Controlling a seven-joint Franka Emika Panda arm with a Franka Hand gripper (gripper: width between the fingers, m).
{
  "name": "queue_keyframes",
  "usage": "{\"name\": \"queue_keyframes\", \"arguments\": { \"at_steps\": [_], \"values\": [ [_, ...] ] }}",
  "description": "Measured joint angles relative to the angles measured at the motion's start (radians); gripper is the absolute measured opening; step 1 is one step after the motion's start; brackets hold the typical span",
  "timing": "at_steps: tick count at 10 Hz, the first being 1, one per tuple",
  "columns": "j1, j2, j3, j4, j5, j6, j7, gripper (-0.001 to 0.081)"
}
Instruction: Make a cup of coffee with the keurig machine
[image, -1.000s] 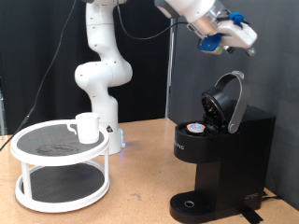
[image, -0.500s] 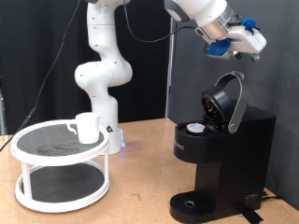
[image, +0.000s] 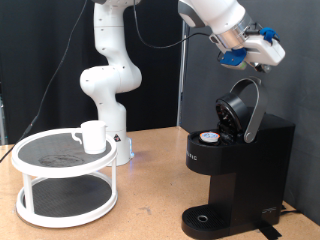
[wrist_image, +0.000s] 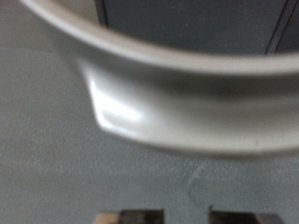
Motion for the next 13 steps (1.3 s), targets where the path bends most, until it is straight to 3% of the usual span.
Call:
{"name": "queue_keyframes", "arguments": {
  "at_steps": [1, 7, 10, 13],
  "values": [
    [0.000, 0.003, 0.001, -0.005, -0.002, 0.006, 0.000, 0.0015],
    [-0.008, 0.010, -0.007, -0.014, 0.008, 0.024, -0.041, 0.0000],
    [-0.032, -0.016, -0.046, -0.016, 0.018, -0.045, -0.105, 0.0000],
    [-0.064, -0.010, -0.063, -0.043, -0.100, -0.078, -0.095, 0.0000]
  ]
}}
